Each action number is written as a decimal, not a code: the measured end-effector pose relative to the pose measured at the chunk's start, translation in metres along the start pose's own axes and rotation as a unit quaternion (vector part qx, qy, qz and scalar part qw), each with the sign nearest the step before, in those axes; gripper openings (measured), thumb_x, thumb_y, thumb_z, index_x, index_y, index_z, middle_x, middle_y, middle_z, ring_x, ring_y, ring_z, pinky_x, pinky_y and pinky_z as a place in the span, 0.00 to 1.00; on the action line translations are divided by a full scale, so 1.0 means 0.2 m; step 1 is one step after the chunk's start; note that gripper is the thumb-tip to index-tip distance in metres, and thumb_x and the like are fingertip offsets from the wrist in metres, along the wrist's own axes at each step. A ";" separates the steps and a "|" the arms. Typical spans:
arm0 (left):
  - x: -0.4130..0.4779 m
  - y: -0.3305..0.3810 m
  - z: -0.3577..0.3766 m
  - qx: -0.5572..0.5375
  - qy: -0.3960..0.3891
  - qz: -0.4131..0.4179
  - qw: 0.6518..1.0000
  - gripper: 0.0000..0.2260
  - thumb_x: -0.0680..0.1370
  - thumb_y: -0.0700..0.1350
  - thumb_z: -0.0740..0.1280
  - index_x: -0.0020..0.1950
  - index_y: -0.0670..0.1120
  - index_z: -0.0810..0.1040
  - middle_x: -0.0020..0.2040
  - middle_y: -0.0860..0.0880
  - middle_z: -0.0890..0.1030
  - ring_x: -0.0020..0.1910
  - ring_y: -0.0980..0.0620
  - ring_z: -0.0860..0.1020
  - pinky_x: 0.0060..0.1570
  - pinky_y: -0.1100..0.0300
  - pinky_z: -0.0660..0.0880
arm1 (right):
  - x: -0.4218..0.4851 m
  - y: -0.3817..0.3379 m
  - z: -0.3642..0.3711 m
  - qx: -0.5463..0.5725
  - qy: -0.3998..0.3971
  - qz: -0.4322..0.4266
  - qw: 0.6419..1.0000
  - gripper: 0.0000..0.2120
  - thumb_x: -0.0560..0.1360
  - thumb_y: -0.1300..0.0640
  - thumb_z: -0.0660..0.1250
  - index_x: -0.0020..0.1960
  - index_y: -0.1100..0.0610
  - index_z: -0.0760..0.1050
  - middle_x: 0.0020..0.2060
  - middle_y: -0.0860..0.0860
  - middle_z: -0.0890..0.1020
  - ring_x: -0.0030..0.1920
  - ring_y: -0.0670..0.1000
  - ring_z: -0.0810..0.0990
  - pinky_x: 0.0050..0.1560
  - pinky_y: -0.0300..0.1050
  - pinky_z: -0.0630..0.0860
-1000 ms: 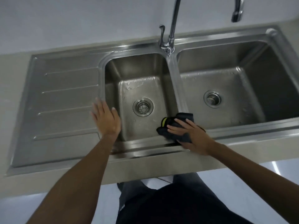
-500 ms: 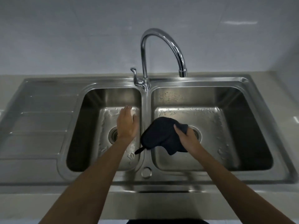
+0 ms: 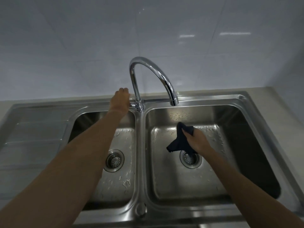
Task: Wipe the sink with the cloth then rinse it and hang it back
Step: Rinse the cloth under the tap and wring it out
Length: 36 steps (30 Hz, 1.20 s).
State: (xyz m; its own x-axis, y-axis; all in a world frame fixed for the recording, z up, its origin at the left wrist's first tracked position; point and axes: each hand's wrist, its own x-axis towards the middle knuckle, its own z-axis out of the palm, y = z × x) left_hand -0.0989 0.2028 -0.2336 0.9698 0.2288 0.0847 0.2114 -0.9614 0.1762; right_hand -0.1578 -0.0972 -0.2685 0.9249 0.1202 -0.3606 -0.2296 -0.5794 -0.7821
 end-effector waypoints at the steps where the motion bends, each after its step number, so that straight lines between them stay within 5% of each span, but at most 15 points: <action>1: 0.01 -0.01 0.00 0.004 0.003 0.003 1.000 0.11 0.77 0.32 0.61 0.59 0.37 0.70 0.57 0.38 0.74 0.55 0.39 0.74 0.49 0.49 0.72 | 0.02 0.00 0.00 -0.011 -0.001 -0.005 1.000 0.17 0.79 0.47 0.60 0.47 0.61 0.76 0.42 0.56 0.82 0.45 0.54 0.80 0.48 0.50 0.74; 6: 0.03 -0.03 0.01 -0.009 0.009 0.032 0.999 0.09 0.76 0.32 0.61 0.56 0.35 0.71 0.53 0.36 0.75 0.51 0.37 0.75 0.47 0.47 0.71 | 0.07 -0.03 0.00 -0.103 -0.010 -0.027 0.994 0.15 0.79 0.44 0.58 0.39 0.52 0.72 0.38 0.52 0.80 0.42 0.53 0.80 0.44 0.46 0.73; 10: 0.07 -0.04 0.01 -0.033 0.000 0.018 0.999 0.07 0.78 0.33 0.59 0.55 0.35 0.71 0.53 0.35 0.75 0.53 0.36 0.75 0.49 0.45 0.71 | 0.08 -0.06 0.01 -0.223 -0.016 -0.046 0.973 0.19 0.79 0.43 0.56 0.45 0.56 0.76 0.39 0.52 0.82 0.40 0.52 0.81 0.45 0.46 0.77; 17: 0.16 -0.05 0.00 -0.024 -0.019 -0.011 0.999 0.07 0.79 0.36 0.58 0.56 0.35 0.71 0.55 0.34 0.75 0.55 0.35 0.74 0.50 0.46 0.70 | 0.08 -0.12 0.03 -0.422 0.000 -0.143 0.895 0.11 0.78 0.52 0.58 0.59 0.50 0.73 0.49 0.51 0.82 0.47 0.54 0.82 0.42 0.44 0.71; 25: 0.22 -0.07 0.01 -0.039 -0.034 -0.041 0.998 0.08 0.79 0.36 0.58 0.57 0.34 0.72 0.55 0.34 0.76 0.56 0.36 0.74 0.51 0.46 0.71 | 0.06 -0.18 0.01 -0.487 -0.011 -0.182 0.854 0.13 0.79 0.53 0.59 0.62 0.55 0.69 0.49 0.54 0.82 0.48 0.56 0.82 0.45 0.47 0.76; 36: 0.22 -0.07 0.03 -0.056 -0.031 -0.079 0.995 0.10 0.78 0.34 0.58 0.59 0.38 0.71 0.57 0.36 0.73 0.55 0.37 0.75 0.52 0.48 0.72 | 0.05 -0.16 0.00 -0.469 -0.006 -0.208 0.858 0.14 0.79 0.53 0.60 0.63 0.54 0.69 0.48 0.52 0.81 0.45 0.52 0.82 0.43 0.43 0.75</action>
State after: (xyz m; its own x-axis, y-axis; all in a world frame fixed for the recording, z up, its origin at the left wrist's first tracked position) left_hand -0.0577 0.2263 -0.2393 0.9321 0.3619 -0.0136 0.3500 -0.8903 0.2915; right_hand -0.1412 -0.0784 -0.2468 0.8630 0.4797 -0.1586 0.4708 -0.8774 -0.0924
